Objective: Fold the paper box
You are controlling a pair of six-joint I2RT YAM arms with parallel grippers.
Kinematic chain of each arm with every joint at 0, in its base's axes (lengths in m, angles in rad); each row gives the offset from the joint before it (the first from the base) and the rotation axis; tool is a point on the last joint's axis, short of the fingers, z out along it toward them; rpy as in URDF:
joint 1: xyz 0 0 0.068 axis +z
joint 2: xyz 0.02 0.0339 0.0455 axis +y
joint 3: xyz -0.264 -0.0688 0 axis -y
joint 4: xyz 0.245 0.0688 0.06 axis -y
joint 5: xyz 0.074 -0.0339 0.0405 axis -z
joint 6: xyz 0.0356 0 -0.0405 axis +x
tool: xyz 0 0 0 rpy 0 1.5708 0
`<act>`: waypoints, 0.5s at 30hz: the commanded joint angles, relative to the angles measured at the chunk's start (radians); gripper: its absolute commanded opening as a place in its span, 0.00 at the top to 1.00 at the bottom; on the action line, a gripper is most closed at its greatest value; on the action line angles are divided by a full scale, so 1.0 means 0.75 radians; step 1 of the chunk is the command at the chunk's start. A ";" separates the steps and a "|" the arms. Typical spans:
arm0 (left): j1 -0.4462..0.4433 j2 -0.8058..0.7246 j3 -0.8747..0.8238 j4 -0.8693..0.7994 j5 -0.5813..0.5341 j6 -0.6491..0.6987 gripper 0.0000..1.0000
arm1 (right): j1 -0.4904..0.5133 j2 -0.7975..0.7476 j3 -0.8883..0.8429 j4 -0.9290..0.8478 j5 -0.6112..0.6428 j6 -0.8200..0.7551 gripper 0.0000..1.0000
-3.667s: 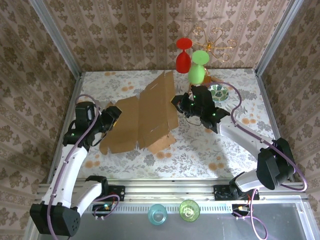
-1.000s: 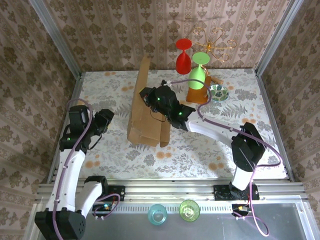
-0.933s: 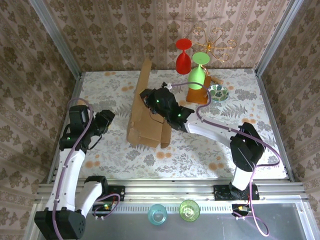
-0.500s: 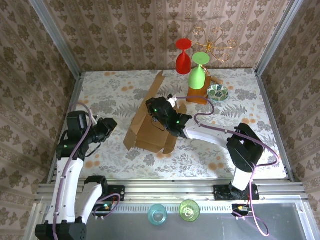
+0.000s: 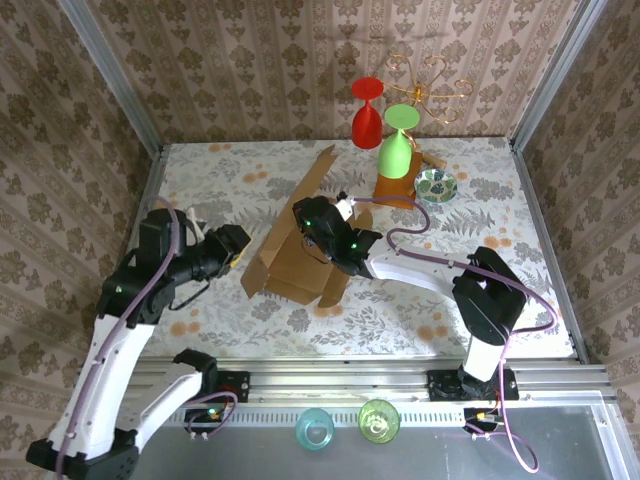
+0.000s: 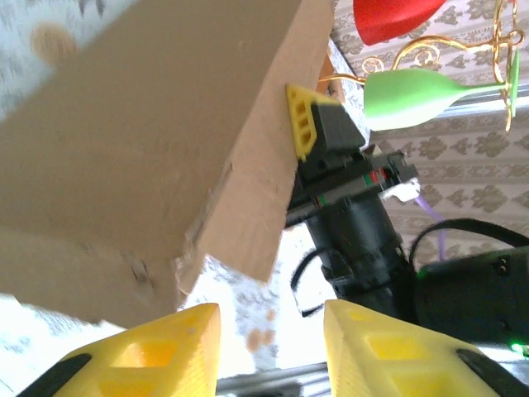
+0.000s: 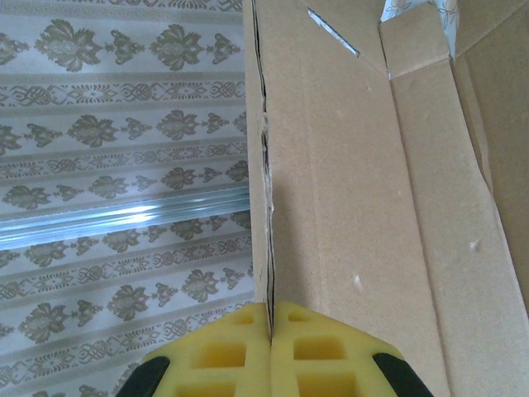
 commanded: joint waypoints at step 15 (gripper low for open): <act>-0.441 -0.001 -0.253 0.511 -0.735 -0.865 0.50 | 0.009 0.069 0.135 -0.052 0.076 0.153 1.00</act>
